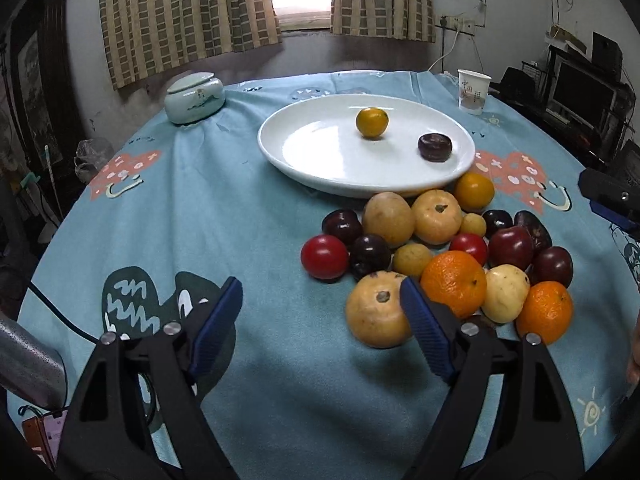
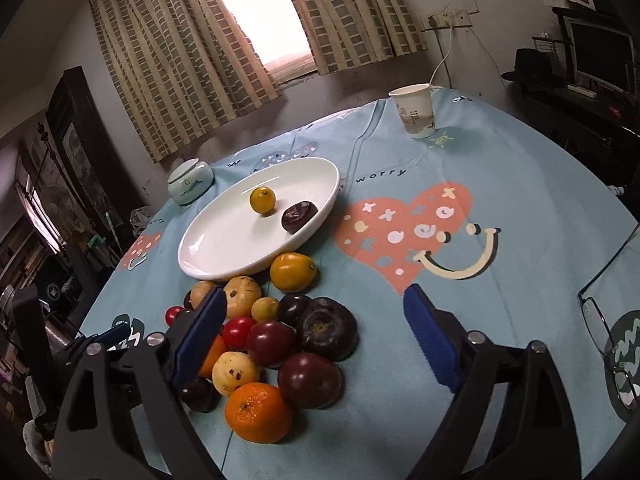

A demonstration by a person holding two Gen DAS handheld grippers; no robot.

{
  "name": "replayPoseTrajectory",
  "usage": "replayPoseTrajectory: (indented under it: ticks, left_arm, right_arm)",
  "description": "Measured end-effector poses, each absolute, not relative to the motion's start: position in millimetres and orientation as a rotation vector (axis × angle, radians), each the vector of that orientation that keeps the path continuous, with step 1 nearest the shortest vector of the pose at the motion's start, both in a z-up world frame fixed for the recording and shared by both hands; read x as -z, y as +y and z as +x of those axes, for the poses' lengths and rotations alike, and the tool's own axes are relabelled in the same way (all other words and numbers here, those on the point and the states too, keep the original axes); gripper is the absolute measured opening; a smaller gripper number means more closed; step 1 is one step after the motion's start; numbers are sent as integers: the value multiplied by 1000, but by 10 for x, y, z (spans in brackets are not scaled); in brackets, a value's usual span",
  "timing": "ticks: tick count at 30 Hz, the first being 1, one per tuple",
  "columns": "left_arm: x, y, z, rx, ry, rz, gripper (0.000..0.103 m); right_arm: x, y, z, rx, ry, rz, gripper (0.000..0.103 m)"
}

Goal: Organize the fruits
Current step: 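Grasp the pale brown pear with the left gripper while the right gripper grasps a mandarin orange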

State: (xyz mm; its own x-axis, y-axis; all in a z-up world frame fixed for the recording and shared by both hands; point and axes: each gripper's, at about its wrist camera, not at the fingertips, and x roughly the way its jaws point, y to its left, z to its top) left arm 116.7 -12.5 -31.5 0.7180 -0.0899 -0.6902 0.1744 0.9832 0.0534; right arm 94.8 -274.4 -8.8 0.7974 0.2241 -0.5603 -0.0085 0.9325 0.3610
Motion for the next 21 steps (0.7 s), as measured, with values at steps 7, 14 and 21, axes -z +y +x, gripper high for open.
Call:
replayPoseTrajectory:
  ticks: [7,14,21]
  left_arm:
    - [324,-146,1200,188,765,106,89]
    - [431,-160,1251,202,824,102,95]
    - [372,105,1196,131,808,69,100]
  right_arm:
    - [106,-2748,980,-138,642,356,91]
    - [109,-2776,983,-135,646,362,91]
    - [138,-2820,984,-125,653,371,91]
